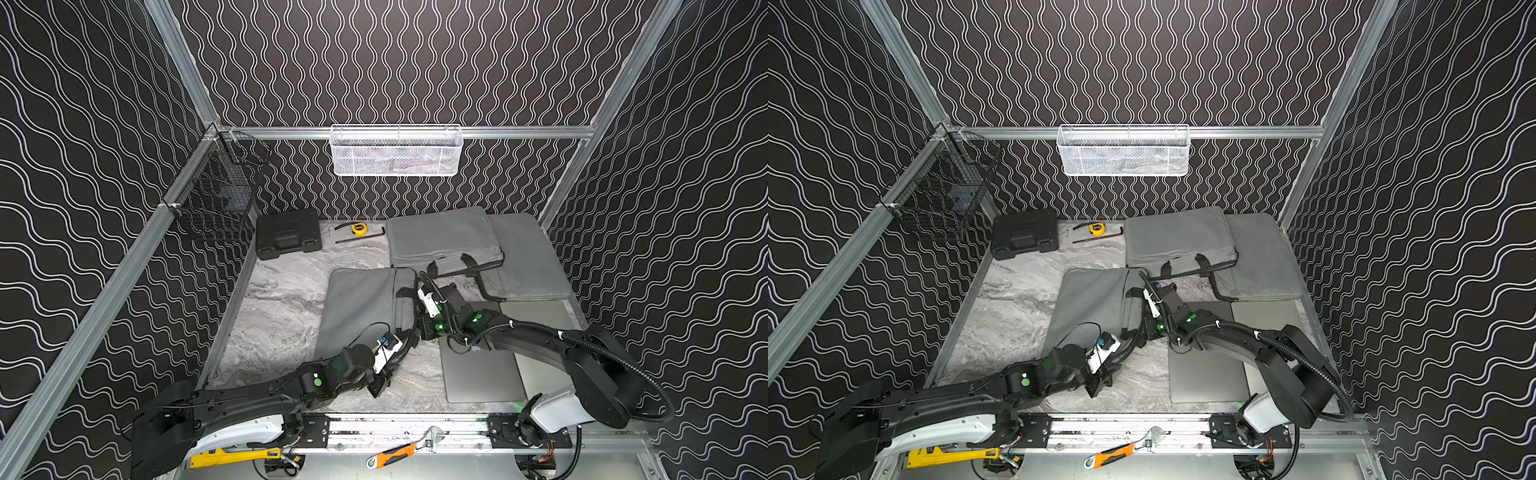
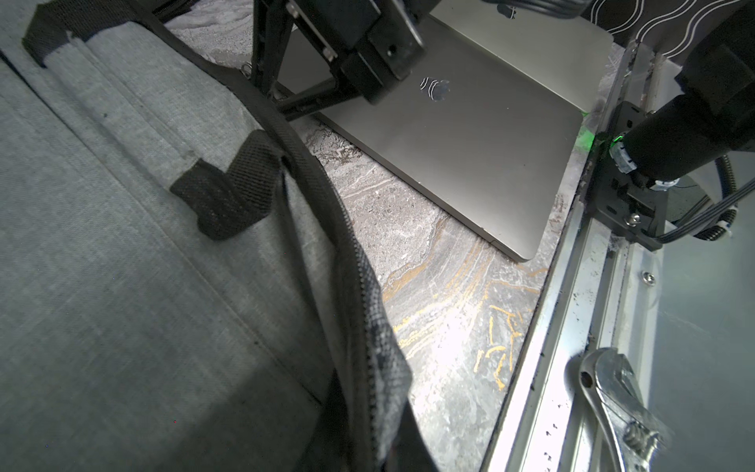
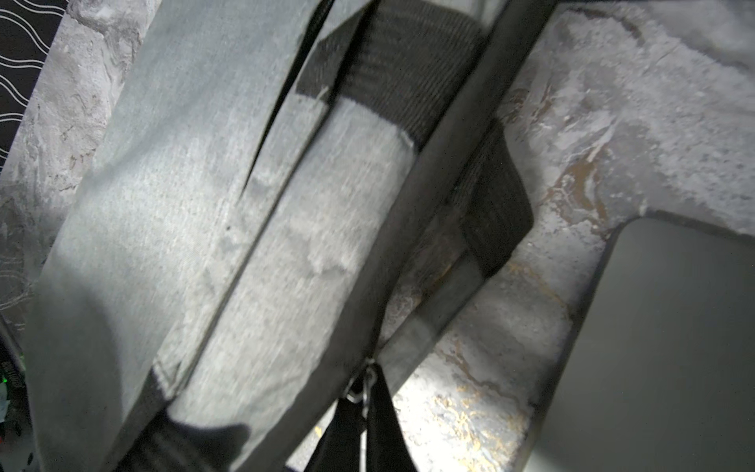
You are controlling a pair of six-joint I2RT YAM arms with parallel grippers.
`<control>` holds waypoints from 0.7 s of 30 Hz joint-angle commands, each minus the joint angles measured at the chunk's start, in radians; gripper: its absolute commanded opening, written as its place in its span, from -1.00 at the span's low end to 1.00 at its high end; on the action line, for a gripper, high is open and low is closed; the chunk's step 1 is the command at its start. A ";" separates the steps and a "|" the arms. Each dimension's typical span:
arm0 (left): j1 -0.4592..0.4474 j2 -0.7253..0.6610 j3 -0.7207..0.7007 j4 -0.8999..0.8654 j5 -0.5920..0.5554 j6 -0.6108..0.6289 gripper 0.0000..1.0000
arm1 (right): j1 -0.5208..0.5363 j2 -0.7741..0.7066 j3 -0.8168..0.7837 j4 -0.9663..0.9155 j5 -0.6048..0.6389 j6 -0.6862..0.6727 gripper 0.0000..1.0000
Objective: Open the zippered laptop bag and take out the laptop
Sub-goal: Unzip the zipper on the zippered laptop bag.
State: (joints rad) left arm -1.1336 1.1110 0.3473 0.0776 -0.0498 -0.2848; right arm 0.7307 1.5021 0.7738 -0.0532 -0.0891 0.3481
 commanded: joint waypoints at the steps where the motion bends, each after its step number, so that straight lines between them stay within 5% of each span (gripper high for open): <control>1: -0.006 -0.009 0.001 0.001 0.067 -0.016 -1.00 | -0.018 0.004 0.017 0.053 0.067 -0.002 -1.00; 6: -0.006 -0.015 0.000 -0.005 0.060 -0.029 -1.00 | -0.023 0.002 0.025 0.058 0.039 0.002 -1.00; 12: -0.006 0.001 0.072 -0.100 -0.009 -0.042 -0.01 | -0.018 -0.019 0.010 0.090 -0.026 0.057 -1.00; 21: -0.005 0.139 0.263 -0.230 -0.132 -0.041 0.46 | 0.055 -0.055 -0.014 0.136 -0.048 0.125 -1.00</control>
State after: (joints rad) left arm -1.1397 1.2125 0.5774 -0.1120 -0.1238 -0.3149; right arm 0.7650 1.4609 0.7624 0.0055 -0.1188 0.4351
